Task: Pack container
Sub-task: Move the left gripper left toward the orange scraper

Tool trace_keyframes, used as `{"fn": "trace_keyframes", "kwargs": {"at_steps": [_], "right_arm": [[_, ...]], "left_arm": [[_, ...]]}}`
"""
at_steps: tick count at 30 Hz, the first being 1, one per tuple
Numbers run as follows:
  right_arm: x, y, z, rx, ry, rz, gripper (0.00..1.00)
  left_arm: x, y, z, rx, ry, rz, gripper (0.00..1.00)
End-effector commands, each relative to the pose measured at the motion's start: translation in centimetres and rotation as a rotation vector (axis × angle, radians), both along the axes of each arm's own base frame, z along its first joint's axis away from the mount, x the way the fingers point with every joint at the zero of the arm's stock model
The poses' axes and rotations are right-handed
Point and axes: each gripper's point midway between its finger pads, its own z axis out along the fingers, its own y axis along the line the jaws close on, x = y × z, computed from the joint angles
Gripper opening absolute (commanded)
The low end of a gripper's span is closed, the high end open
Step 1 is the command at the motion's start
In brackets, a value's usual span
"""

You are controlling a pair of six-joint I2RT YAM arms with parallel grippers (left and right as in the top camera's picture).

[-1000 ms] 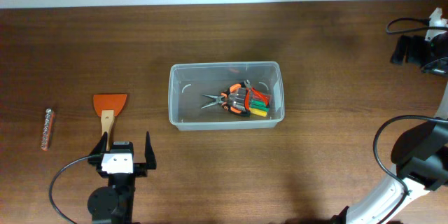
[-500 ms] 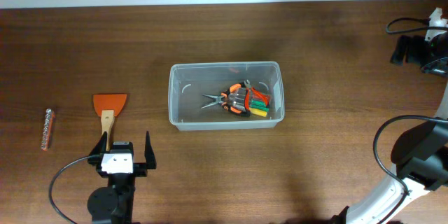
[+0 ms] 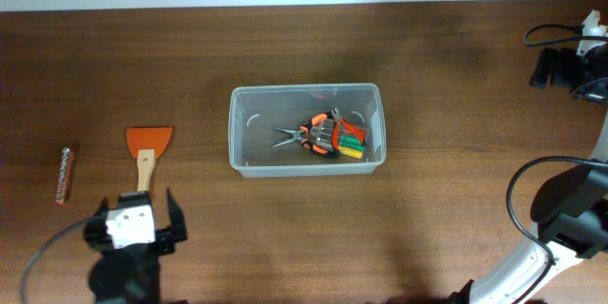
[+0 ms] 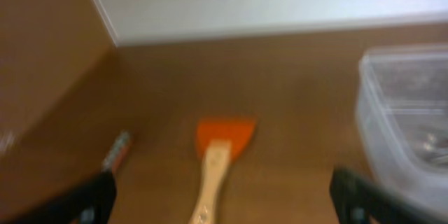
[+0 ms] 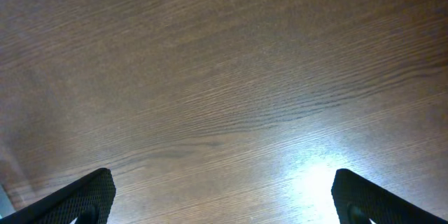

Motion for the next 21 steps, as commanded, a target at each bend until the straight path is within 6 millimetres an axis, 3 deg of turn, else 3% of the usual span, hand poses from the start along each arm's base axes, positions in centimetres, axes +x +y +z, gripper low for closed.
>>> {"fn": "trace_keyframes", "kwargs": {"at_steps": [1, 5, 9, 11, 16, 19, 21], "right_arm": [[0.2, 0.3, -0.1, 0.016, -0.005, -0.003, 0.99], [0.2, 0.3, -0.1, 0.016, -0.005, -0.003, 0.99], [0.2, 0.3, -0.1, 0.016, -0.005, -0.003, 0.99], [0.2, 0.3, -0.1, 0.016, -0.005, -0.003, 0.99], [0.2, 0.3, -0.1, 0.016, -0.005, -0.003, 0.99], [0.2, 0.3, -0.1, 0.016, -0.005, -0.004, 0.98], [0.2, 0.3, -0.1, 0.016, -0.005, -0.003, 0.99]], "left_arm": [[-0.3, 1.7, 2.5, 0.015, 0.127, 0.064, 0.99], [1.2, 2.3, 4.3, -0.110, 0.296, 0.070, 0.99], [5.8, 0.4, 6.0, -0.292, 0.379, -0.115, 0.99], [7.8, 0.1, 5.9, -0.348, 0.412, -0.168, 0.99], [10.2, 2.0, 1.4, -0.373, 0.574, -0.126, 0.99], [9.1, 5.7, -1.0, -0.278, 0.735, 0.054, 0.99], [8.1, 7.5, -1.4, -0.232, 0.825, 0.154, 0.99]]}}
